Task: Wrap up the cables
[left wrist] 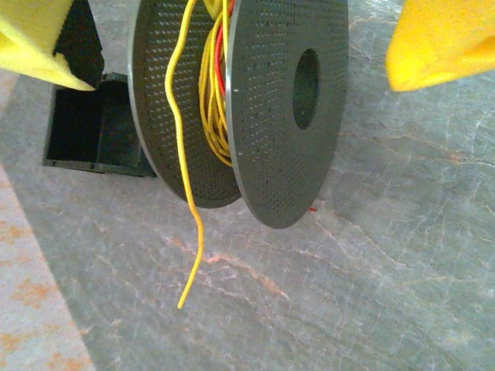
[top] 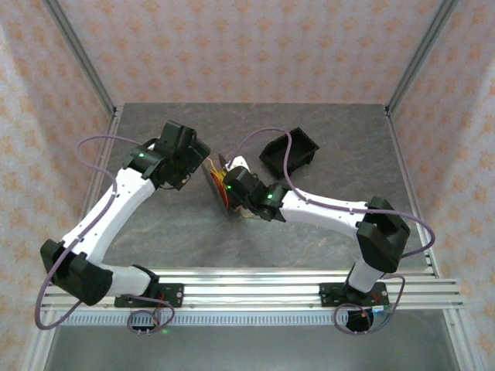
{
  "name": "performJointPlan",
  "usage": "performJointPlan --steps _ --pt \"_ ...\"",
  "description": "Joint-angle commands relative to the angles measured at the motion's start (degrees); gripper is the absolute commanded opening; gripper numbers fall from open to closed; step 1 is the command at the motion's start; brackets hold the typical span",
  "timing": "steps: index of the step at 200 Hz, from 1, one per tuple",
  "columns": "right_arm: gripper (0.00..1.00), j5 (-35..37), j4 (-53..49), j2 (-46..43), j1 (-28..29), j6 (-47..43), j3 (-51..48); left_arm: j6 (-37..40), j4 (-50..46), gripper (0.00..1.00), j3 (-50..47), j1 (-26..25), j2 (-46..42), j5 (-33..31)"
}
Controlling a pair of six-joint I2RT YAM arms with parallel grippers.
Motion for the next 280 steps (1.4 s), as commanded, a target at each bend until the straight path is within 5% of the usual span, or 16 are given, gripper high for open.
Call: performJointPlan --steps 1,82,212,234,249,272,280 --pt "0.00 2.6 3.4 -0.2 -0.2 1.8 3.5 -0.4 1.4 0.94 1.1 -0.8 2.3 -0.8" --pt "0.00 2.8 3.4 -0.5 -0.2 2.1 3.0 -0.3 3.0 0.82 -0.6 -1.6 7.0 -0.2" --pt "0.00 2.1 3.7 -1.4 -1.0 4.1 2.0 -0.2 5.1 0.76 -5.1 -1.8 13.3 -1.2" --pt "0.00 1.6 3.8 -1.7 -1.2 4.0 1.8 0.1 5.7 0.62 -4.9 -1.7 14.3 -1.4" --pt "0.00 0.5 4.3 -1.9 -1.1 3.7 1.7 0.2 5.3 0.32 -4.3 -1.8 14.6 -1.8" --pt "0.00 -2.7 4.6 -1.9 -1.1 3.2 2.1 1.2 4.5 0.00 -2.4 -1.7 14.6 -2.6" --pt "0.00 -3.4 4.3 -1.8 -1.1 3.3 2.6 1.6 3.8 0.00 -1.4 -1.8 14.6 -3.0"
